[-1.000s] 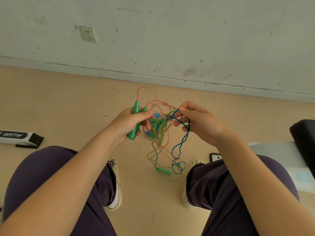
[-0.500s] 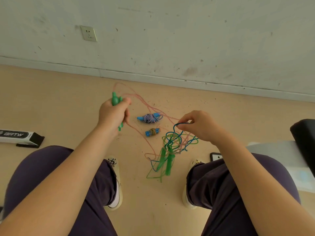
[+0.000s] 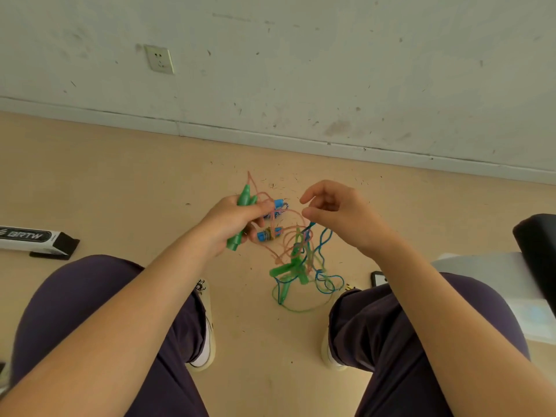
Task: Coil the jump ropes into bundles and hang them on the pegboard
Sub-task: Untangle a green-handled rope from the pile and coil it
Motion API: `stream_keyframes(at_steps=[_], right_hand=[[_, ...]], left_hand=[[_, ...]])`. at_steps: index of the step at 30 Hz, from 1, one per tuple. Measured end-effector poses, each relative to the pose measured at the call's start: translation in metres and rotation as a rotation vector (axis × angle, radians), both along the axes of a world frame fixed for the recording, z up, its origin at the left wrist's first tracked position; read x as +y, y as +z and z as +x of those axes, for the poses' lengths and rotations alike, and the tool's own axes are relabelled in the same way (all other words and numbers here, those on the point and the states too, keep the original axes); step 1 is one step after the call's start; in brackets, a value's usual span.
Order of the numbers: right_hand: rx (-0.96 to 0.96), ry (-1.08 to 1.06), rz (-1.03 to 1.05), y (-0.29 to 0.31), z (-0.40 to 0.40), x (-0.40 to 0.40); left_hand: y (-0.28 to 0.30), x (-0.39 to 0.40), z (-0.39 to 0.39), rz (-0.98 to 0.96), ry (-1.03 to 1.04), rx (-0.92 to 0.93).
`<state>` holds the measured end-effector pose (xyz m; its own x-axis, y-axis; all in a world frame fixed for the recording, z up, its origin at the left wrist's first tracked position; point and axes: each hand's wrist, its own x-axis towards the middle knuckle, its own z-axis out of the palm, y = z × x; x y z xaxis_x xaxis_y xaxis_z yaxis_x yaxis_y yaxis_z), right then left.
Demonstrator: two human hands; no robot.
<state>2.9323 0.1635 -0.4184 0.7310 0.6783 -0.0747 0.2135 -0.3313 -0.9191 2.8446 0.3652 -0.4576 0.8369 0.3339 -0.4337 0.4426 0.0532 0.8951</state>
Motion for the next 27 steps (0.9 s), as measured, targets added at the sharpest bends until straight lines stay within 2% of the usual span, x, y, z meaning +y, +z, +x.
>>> stream_keyframes(at_steps=[3,5,7,10,12,16,18,20,24,27], right_hand=[[0.114,0.052,0.13,0.003,-0.004,0.002],[0.126,0.056,0.125,0.002,-0.005,0.004],[0.035,0.02,-0.029,-0.002,-0.002,0.003],[-0.116,0.02,-0.433,-0.014,0.005,-0.003],[-0.1,0.059,-0.566,-0.018,0.006,-0.004],[-0.104,0.175,-0.693,-0.019,0.004,-0.003],[-0.139,0.213,-0.675,-0.019,0.004,-0.004],[-0.123,0.177,-0.561,-0.018,0.005,-0.004],[-0.029,0.117,-0.295,-0.016,0.004,0.001],[-0.012,0.147,-0.211,-0.017,-0.001,0.007]], left_hand=[[-0.003,-0.008,0.001,-0.068,-0.062,-0.037],[-0.003,-0.01,0.004,-0.08,0.002,-0.068],[0.0,-0.005,0.007,-0.066,0.177,-0.123],[0.006,0.009,0.008,0.057,0.382,-0.181],[0.008,0.009,0.005,0.093,0.351,-0.203],[0.016,-0.001,-0.001,-0.05,0.248,-0.314],[0.019,0.002,-0.001,-0.063,0.297,-0.341],[0.017,0.005,0.0,-0.012,0.291,-0.276],[0.008,-0.009,-0.004,-0.016,-0.07,-0.026],[0.001,-0.022,-0.007,-0.039,-0.285,0.042]])
